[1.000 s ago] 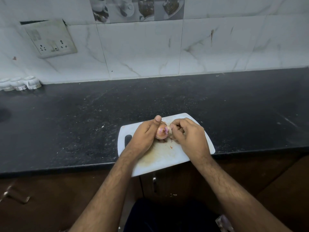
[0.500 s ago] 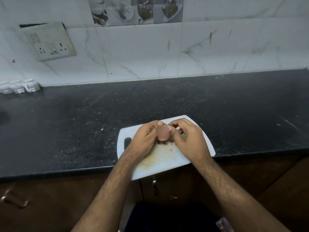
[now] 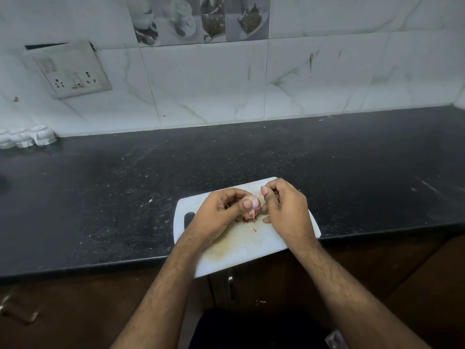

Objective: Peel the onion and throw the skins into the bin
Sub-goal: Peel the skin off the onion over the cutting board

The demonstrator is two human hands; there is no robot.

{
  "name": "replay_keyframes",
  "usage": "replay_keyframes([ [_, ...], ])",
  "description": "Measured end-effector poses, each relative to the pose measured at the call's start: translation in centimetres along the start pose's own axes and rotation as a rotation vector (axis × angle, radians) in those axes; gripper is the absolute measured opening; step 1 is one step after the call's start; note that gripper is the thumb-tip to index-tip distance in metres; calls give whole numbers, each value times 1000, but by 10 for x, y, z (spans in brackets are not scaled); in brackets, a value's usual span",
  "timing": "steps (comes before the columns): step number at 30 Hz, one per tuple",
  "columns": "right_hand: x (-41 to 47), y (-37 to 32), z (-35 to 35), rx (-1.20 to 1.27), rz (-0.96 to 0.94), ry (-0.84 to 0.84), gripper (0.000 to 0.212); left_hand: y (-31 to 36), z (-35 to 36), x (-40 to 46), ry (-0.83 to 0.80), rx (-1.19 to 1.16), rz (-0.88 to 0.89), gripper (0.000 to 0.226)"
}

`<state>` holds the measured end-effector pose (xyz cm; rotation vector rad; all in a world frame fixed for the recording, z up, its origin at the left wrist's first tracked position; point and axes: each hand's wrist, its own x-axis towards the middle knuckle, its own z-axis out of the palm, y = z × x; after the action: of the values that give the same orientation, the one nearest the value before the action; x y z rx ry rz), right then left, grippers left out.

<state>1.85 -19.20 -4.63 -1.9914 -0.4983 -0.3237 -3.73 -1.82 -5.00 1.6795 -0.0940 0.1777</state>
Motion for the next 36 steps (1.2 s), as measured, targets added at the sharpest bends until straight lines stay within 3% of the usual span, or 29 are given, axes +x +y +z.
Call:
replay_keyframes([
  [10, 4, 3, 0, 27, 151, -21, 16, -3, -1, 1, 56, -21, 22, 39],
  [15, 4, 4, 2, -21, -2, 3, 24, -7, -1, 3, 123, -13, 20, 37],
  [18, 3, 1, -1, 3, -61, -15, 15, -6, -1, 2, 140, -16, 26, 29],
  [21, -1, -4, -2, 18, -93, -61, 7, -8, -3, 2, 129, 4, 43, 29],
  [36, -7, -6, 0, -134, -194, -31, 15, -6, -3, 1, 92, 51, 36, 31],
])
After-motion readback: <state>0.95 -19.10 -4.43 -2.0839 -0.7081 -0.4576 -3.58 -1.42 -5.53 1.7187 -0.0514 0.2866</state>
